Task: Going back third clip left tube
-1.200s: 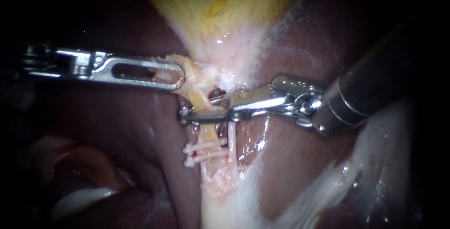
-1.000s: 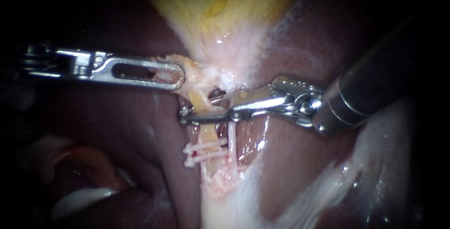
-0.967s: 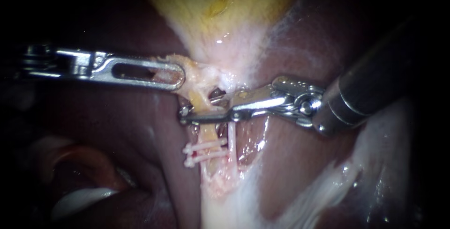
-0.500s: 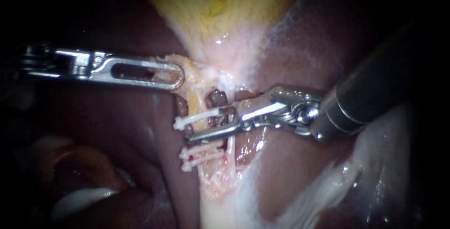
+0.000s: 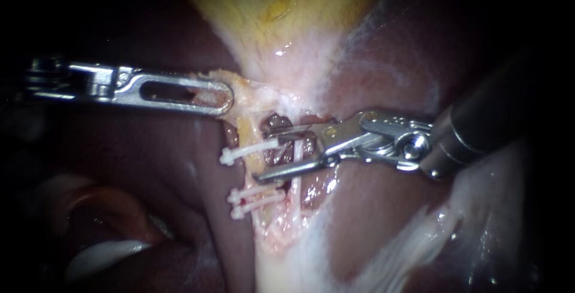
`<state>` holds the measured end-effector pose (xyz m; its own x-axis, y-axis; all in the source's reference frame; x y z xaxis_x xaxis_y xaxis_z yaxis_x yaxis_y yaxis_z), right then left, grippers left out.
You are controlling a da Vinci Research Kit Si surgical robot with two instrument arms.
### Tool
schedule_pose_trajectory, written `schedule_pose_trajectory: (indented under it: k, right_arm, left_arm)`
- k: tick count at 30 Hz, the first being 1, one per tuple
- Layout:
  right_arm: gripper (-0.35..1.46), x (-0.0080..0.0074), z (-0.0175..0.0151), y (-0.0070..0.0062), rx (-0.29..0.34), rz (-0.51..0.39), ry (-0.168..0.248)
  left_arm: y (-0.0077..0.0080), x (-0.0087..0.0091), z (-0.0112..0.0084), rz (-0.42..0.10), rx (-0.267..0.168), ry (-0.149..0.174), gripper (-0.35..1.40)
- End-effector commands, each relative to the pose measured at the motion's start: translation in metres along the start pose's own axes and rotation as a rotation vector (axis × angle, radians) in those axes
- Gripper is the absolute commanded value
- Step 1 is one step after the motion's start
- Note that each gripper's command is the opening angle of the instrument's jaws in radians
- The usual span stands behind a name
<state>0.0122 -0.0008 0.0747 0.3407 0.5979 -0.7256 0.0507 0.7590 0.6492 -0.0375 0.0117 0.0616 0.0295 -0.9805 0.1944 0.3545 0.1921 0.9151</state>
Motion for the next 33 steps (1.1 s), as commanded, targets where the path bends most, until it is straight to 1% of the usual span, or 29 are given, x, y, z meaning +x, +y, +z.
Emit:
schedule_pose_trajectory:
  k: [1, 7, 14, 17, 20, 24, 26, 29, 33]
  right_arm:
    - [0.5, 0.0, -0.0002, -0.0001, -0.005, -0.018, 0.0]
    - [0.5, 0.0003, -0.0018, -0.0008, 0.01, -0.097, -0.003]
    - [0.5, 0.0005, -0.0038, -0.0023, 0.025, -0.167, -0.004]
    - [0.5, 0.0005, -0.0049, -0.0027, 0.016, -0.19, -0.005]
    - [0.5, 0.0004, -0.0063, -0.0032, -0.007, -0.21, -0.007]
    - [0.5, 0.0004, -0.0086, -0.0042, -0.035, -0.233, -0.011]
    - [0.5, 0.0009, -0.0099, -0.0046, -0.052, -0.232, -0.013]
    - [0.5, 0.0021, -0.0117, -0.0051, -0.056, -0.228, -0.014]
    - [0.5, 0.0031, -0.0134, -0.0055, -0.055, -0.23, -0.014]
  left_arm:
    - [0.0, 0.0, 0.0, 0.0, 0.0, 0.0, -0.35]
    - [0.0, 0.0, -0.0001, 0.0, 0.001, 0.001, -0.35]
    - [0.0, 0.0, -0.0002, 0.001, 0.001, 0.001, -0.35]
    - [0.0001, 0.0, -0.0001, 0.001, 0.001, 0.001, -0.35]
    - [0.0001, 0.0, -0.0001, 0.001, 0.001, 0.001, -0.35]
    - [0.0001, 0.0, -0.0001, 0.001, 0.001, 0.001, -0.35]
    - [0.0001, 0.0, -0.0001, 0.001, 0.001, 0.001, -0.35]
    - [0.0001, 0.0, -0.0001, 0.001, 0.001, 0.001, -0.35]
    - [0.0001, 0.0, -0.0001, 0.001, 0.001, 0.001, -0.35]
